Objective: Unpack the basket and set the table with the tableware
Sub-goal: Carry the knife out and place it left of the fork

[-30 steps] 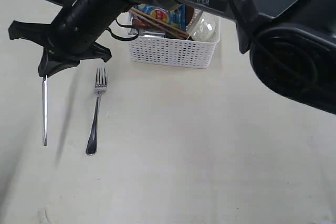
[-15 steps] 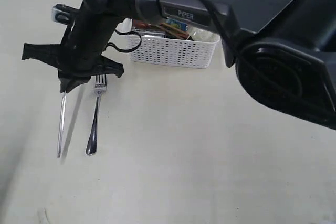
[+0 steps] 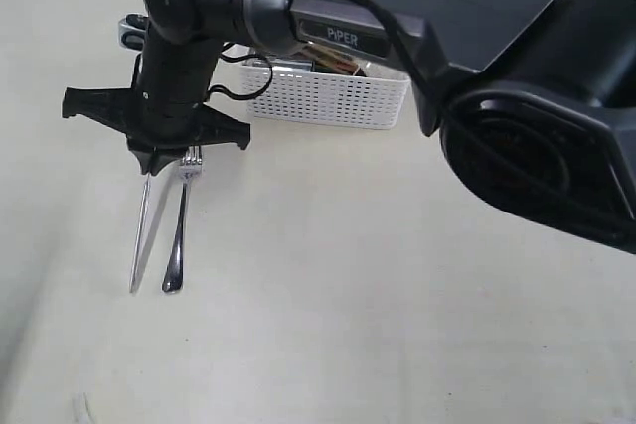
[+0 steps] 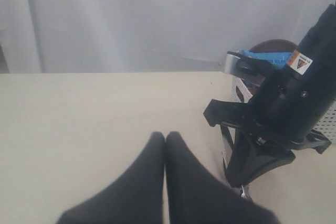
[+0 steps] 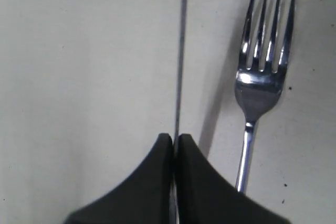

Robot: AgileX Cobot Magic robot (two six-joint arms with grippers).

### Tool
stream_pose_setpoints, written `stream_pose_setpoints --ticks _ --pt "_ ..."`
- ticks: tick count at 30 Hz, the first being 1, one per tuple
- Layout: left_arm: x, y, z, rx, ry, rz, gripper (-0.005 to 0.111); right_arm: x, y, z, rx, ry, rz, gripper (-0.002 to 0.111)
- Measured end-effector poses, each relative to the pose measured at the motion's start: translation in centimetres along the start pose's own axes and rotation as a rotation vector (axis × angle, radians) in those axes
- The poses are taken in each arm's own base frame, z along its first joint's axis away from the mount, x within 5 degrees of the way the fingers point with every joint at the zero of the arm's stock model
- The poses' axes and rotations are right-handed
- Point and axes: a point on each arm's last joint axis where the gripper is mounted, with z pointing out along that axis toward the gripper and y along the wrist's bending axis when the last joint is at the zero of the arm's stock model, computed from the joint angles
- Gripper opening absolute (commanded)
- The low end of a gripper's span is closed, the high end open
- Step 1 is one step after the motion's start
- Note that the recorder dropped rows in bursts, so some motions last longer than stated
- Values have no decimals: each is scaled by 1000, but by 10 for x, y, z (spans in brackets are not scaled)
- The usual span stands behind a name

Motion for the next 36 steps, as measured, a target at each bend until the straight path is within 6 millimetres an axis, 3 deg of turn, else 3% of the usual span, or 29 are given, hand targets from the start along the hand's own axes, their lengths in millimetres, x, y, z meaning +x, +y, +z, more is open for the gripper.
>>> stream_pose_setpoints --ticks 11,36 --pt "0 0 0 0 0 0 0 0 -9 25 23 20 -3 -1" --pt "0 0 0 0 0 2 0 -5 -9 33 -4 -25 59 0"
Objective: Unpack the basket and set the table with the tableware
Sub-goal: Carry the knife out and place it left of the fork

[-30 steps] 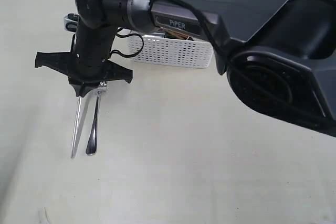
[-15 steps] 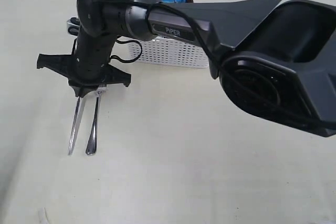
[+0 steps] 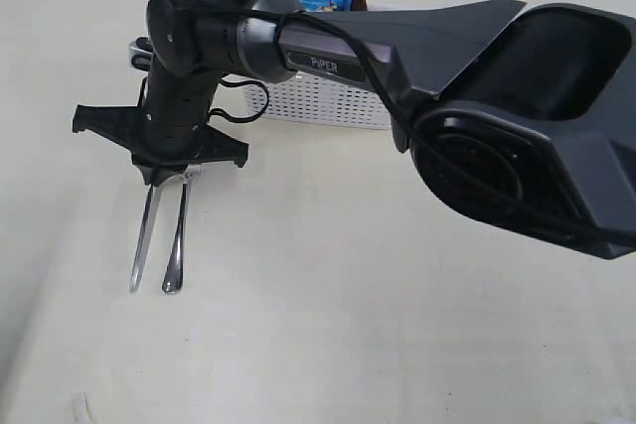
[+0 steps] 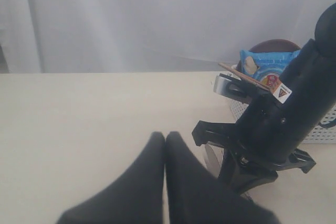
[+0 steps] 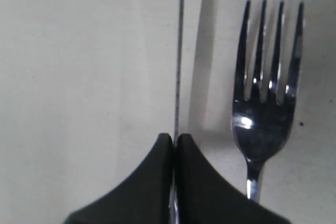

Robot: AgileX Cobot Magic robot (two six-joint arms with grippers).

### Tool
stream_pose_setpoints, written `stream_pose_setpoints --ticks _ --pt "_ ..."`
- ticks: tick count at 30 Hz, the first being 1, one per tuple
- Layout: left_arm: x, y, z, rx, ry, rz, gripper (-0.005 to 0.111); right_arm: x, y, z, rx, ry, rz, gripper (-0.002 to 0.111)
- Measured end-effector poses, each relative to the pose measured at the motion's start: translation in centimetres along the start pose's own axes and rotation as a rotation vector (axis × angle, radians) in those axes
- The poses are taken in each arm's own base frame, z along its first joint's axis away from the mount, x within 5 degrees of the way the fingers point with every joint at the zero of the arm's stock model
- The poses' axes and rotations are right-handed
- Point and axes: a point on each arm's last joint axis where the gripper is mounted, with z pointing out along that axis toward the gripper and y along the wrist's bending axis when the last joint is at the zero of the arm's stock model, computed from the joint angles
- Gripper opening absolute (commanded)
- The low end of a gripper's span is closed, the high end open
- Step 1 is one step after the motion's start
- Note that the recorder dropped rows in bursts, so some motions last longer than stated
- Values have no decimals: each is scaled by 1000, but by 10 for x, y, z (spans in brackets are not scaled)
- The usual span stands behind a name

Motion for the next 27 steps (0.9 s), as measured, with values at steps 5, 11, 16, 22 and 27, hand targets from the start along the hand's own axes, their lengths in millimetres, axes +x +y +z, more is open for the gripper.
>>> stream_pose_setpoints --ticks 5,11,16,22,27 --pt "0 0 0 0 0 0 0 0 -1 0 6 -5 4 0" --pt "0 0 0 0 0 0 0 -1 -1 0 10 -8 0 16" --pt "0 0 0 0 0 0 0 -1 -1 0 10 -8 0 36" --pt "0 0 0 0 0 0 0 -1 -1 0 10 -8 0 36" --pt "0 0 0 0 0 0 0 -1 0 -2 8 -11 -5 36"
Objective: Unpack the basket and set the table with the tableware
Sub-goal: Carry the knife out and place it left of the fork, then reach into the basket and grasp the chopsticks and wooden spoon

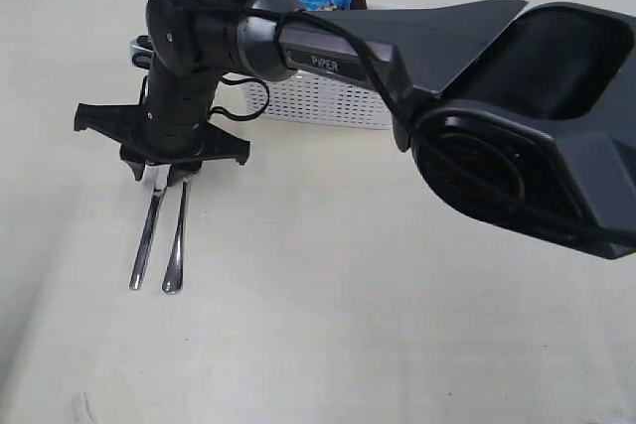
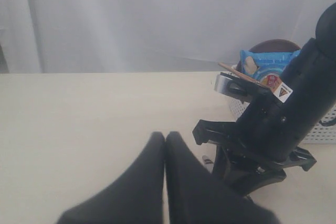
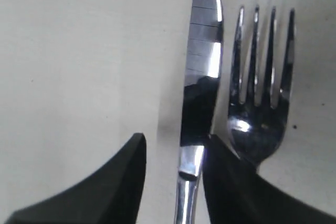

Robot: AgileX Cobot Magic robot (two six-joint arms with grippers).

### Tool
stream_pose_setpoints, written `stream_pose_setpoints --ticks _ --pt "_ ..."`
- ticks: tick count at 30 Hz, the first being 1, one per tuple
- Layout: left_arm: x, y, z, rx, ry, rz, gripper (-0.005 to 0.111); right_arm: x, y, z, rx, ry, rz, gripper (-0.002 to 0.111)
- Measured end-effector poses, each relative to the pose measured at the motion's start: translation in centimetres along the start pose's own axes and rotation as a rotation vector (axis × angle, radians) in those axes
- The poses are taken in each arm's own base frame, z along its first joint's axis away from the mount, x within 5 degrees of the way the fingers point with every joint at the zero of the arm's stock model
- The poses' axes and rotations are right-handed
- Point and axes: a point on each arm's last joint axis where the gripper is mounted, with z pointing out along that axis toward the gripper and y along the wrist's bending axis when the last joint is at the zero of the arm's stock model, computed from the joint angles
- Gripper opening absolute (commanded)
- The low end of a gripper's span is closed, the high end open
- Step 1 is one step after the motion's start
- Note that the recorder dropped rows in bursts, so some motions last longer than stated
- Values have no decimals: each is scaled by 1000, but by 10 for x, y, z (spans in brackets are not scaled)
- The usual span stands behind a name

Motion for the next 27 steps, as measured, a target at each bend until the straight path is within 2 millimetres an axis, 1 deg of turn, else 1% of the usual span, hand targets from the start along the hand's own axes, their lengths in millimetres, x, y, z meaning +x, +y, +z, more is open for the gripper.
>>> stream_pose_setpoints --ticks 1,3,4,5,6,7,8,9,10,11,12,13,14,17,20,23,27 --pt "0 0 0 0 0 0 0 0 1 -2 -3 -3 -4 36" --pt "0 0 0 0 0 -2 0 -1 7 -16 -26 -23 -37 36" --pt "0 0 0 0 0 -2 0 -3 13 -30 -51 -50 -78 36" --pt "0 0 0 0 0 -2 0 -3 16 -40 -66 -65 -100 36" --pt "0 0 0 0 0 -2 0 -4 24 -63 -99 -103 -159 36" --pt "0 0 0 0 0 -2 0 -4 27 -73 -110 -119 -187 36" --pt "0 0 0 0 0 -2 0 -5 33 -98 -128 -168 -249 36" --pt "0 0 0 0 0 -2 0 -7 34 -117 -133 -209 -290 36" --pt "0 0 0 0 0 -2 0 -11 32 -131 -122 -239 -327 36" --pt "0 0 0 0 0 -2 0 -17 25 -148 -93 -269 -360 36" --pt "0 0 0 0 0 -2 0 -24 16 -161 -59 -285 -375 36" --pt "0 0 0 0 0 -2 0 -34 2 -174 -7 -295 -385 36" --pt "0 0 0 0 0 -2 0 -41 -10 -182 35 -295 -394 36" --pt "0 0 0 0 0 -2 0 -65 -53 -197 170 -259 -436 36" --pt "0 0 0 0 0 -2 0 -76 -73 -202 215 -242 -466 36" --pt "0 0 0 0 0 -2 0 -83 -82 -202 233 -244 -513 36" --pt "0 0 0 0 0 -2 0 -89 -81 -197 232 -278 -591 36"
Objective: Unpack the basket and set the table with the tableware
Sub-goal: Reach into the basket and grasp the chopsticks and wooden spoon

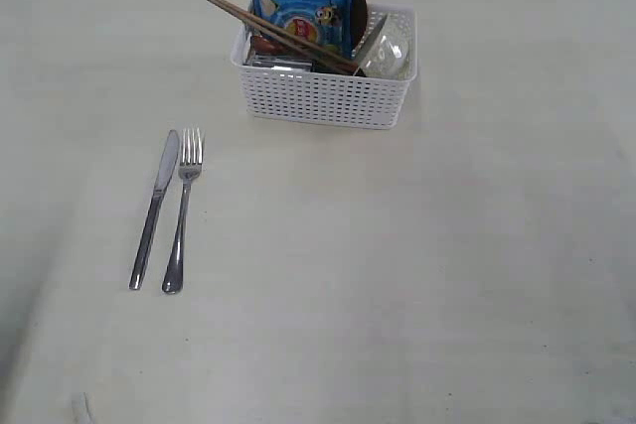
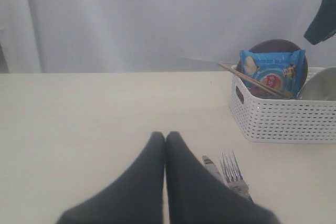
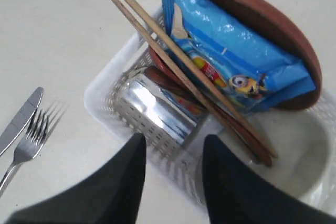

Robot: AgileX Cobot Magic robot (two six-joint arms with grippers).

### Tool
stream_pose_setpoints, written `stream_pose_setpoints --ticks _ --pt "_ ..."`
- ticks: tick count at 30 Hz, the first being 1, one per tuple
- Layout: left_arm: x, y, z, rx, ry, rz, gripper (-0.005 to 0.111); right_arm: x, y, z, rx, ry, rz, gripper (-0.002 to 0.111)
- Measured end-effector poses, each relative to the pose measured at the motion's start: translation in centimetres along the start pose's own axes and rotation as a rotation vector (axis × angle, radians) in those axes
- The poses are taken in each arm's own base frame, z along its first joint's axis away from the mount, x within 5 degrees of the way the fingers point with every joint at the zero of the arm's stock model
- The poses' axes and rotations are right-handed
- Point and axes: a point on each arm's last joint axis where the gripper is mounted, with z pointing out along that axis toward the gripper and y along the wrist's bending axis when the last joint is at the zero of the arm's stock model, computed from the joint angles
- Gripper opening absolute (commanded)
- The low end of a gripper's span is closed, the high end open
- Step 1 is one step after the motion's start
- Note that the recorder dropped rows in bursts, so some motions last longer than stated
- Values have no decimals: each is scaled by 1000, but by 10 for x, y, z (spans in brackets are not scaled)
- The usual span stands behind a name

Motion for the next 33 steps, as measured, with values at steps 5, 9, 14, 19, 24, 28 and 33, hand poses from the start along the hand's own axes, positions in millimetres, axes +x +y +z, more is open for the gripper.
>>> stream_pose_setpoints --ticks 5,9,14,19,24,28,33 --pt "0 0 0 0 0 0 0 -1 2 23 -11 -9 -25 36" --pt "0 0 0 0 0 0 0 5 1 50 -13 29 -61 36" --pt "0 0 0 0 0 0 0 11 1 72 -13 70 -45 36" --pt "0 0 0 0 0 0 0 11 -13 74 3 72 127 36" --pt "0 0 0 0 0 0 0 18 -48 72 -53 122 325 36" --pt "0 0 0 0 0 0 0 17 -59 69 -141 114 428 36" --pt "0 0 0 0 0 0 0 16 -57 71 -183 110 430 36"
